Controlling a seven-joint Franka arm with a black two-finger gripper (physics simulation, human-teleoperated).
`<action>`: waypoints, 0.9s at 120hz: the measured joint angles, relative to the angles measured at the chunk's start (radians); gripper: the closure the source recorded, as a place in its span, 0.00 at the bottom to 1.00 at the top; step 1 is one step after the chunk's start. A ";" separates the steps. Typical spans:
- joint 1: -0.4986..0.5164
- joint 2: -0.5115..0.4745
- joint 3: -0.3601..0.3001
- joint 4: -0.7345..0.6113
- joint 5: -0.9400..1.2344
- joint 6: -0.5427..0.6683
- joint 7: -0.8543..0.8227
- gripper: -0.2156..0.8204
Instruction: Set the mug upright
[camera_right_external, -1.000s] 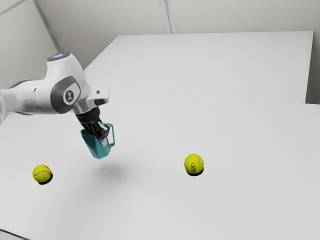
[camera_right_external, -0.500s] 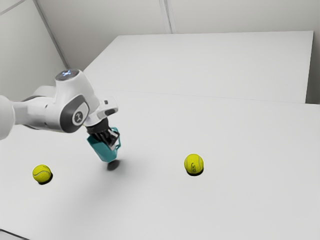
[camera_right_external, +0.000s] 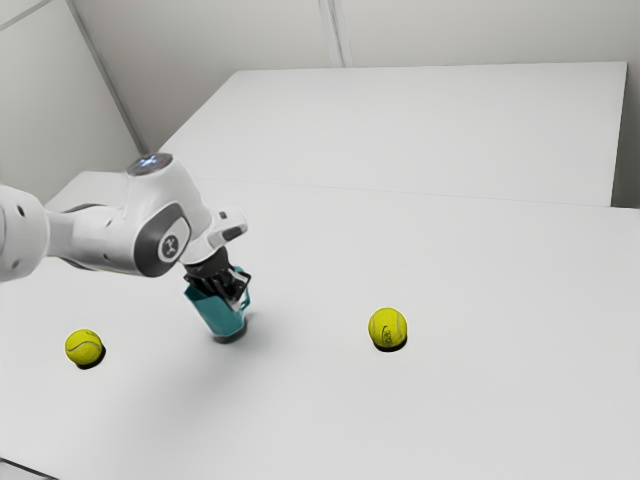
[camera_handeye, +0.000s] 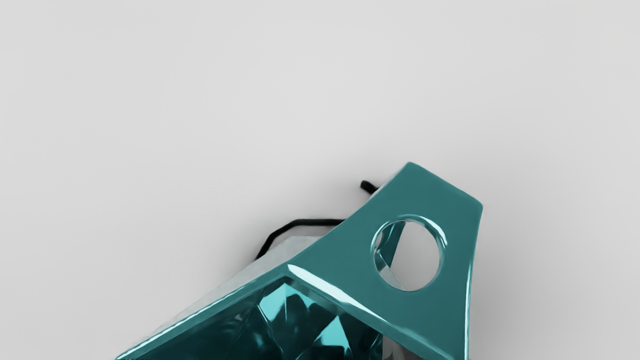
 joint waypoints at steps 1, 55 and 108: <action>0.000 0.001 0.000 0.000 0.000 0.001 -0.001 0.95; -0.004 0.028 0.000 0.000 0.000 0.017 -0.045 0.90; -0.028 -0.041 0.000 0.001 0.000 0.016 -0.063 0.52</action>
